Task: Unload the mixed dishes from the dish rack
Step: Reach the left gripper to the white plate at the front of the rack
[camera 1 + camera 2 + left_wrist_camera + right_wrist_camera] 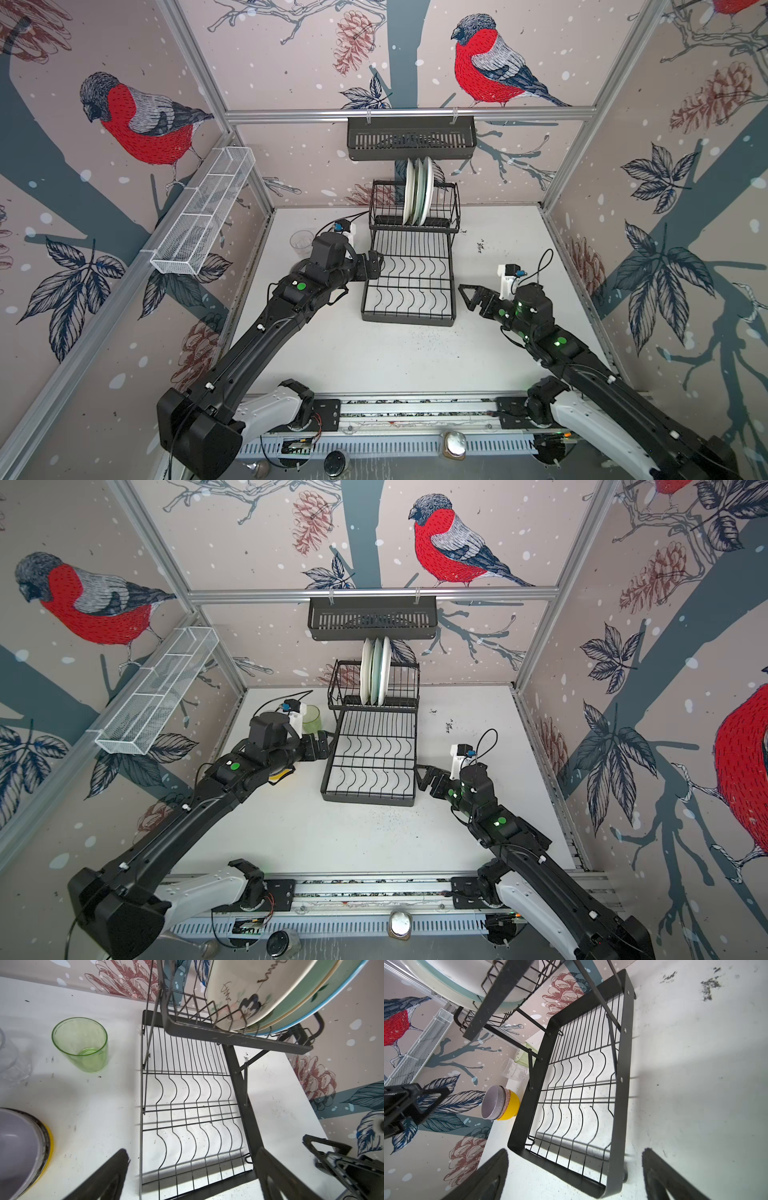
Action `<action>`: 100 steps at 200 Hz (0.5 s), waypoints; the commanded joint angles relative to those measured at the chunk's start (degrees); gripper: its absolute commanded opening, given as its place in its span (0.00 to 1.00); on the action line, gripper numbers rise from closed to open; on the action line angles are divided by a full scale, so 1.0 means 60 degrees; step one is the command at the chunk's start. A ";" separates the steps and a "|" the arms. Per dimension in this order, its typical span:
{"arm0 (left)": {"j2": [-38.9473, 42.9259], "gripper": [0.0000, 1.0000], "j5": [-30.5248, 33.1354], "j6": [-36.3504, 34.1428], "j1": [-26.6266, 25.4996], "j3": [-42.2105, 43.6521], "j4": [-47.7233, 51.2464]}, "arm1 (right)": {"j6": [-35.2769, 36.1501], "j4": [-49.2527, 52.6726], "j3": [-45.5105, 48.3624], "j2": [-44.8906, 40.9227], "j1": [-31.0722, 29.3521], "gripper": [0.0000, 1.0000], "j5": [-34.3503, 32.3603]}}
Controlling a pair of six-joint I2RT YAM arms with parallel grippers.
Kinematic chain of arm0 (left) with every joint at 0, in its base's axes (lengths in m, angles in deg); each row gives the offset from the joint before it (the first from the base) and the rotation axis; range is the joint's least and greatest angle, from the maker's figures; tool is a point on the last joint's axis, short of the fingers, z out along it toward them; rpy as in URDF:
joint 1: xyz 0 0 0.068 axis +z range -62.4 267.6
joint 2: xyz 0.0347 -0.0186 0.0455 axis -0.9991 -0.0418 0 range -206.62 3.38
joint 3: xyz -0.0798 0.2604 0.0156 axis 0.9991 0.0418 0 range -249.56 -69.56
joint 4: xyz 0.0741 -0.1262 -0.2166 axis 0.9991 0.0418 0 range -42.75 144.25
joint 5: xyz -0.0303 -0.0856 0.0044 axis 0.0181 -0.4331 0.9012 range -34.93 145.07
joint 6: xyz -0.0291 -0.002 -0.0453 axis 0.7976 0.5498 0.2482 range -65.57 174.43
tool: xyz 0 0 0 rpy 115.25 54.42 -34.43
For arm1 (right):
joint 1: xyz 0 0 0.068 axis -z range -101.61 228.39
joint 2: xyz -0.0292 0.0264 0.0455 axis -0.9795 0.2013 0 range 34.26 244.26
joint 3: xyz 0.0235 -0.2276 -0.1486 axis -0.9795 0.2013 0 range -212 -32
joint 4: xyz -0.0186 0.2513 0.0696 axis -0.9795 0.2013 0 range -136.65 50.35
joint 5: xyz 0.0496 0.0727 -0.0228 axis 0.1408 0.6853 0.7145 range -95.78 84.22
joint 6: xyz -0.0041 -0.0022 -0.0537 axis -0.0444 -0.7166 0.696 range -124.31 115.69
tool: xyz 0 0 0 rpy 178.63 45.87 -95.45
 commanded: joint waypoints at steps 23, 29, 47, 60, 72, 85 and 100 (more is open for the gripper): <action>0.0126 0.97 0.0179 0.0033 -0.0203 -0.0624 -0.0729 | -0.0397 -0.0327 0.0258 -0.0483 -0.0061 1.00 -0.0034; 0.0051 0.97 0.0212 -0.0042 -0.0195 -0.0800 -0.0698 | -0.0397 -0.0294 0.0224 -0.0469 -0.0055 1.00 -0.0052; -0.0316 0.97 0.0183 -0.0249 -0.0211 -0.1370 -0.0665 | -0.0358 -0.0257 0.0121 -0.0349 -0.0062 1.00 0.0005; -0.0647 0.97 0.0099 -0.0324 -0.0221 -0.1764 -0.0751 | -0.0249 -0.0263 0.0062 -0.0272 -0.0064 1.00 0.0049; -0.0949 0.97 -0.0021 -0.0333 -0.0226 -0.2127 -0.0875 | -0.0135 -0.0246 0.0007 -0.0226 -0.0088 1.00 0.0042; -0.1264 0.97 -0.0022 -0.0385 -0.0224 -0.2590 -0.0940 | -0.0026 -0.0146 -0.0098 -0.0225 -0.0088 1.00 0.0035; -0.1618 0.97 0.0137 -0.0459 -0.0226 -0.3113 -0.0950 | 0.0089 -0.0026 -0.0202 -0.0242 -0.0093 1.00 0.0020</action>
